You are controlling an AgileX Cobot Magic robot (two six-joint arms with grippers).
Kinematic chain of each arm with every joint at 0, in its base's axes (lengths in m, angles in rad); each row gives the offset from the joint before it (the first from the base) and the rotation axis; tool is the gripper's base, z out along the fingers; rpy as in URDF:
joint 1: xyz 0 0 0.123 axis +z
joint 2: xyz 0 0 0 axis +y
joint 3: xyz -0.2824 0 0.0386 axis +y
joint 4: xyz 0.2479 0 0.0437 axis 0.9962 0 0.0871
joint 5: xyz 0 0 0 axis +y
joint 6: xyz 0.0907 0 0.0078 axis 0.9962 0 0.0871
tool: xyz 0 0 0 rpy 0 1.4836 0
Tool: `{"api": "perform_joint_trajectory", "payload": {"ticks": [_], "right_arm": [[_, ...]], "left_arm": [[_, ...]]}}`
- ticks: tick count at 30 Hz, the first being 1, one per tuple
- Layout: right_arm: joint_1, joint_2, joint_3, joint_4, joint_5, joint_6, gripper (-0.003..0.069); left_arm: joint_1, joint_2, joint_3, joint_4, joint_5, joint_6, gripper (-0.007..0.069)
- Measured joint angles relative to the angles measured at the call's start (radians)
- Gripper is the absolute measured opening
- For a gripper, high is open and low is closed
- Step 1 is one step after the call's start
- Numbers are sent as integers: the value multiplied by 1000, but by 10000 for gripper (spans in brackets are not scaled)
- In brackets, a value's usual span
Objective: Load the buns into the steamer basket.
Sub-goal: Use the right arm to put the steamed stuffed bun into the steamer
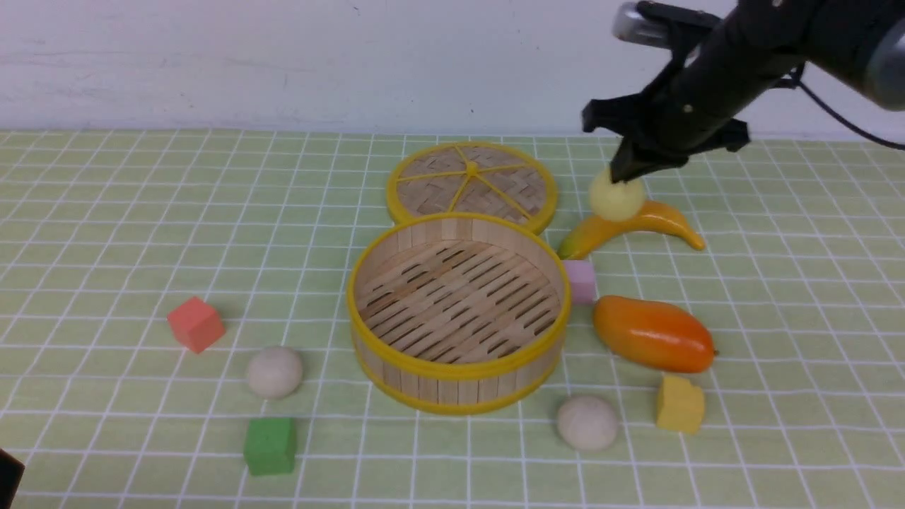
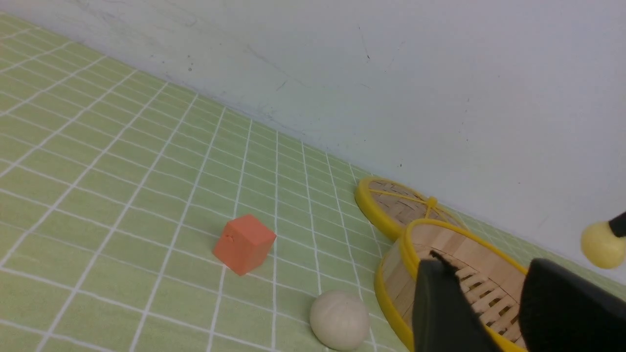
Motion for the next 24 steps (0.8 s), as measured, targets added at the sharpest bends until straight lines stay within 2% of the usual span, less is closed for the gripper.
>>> {"api": "perform_joint_trajectory", "payload": {"ticks": [6, 11, 17, 21, 24], "right_arm": [[105, 72, -2, 60, -120, -94, -9], [130, 138, -2, 46, -187, -93, 8], [129, 183, -2, -18, -204, -56, 98], [129, 181, -2, -25, -149, -50, 196], [129, 161, -2, -27, -104, -49, 239]], "left_arm": [[0, 0, 0, 0, 0, 0, 238], [0, 0, 0, -1, 0, -1, 238], [0, 0, 0, -3, 0, -1, 238], [0, 0, 0, -3, 0, -1, 238], [0, 0, 0, -3, 0, -1, 238]]}}
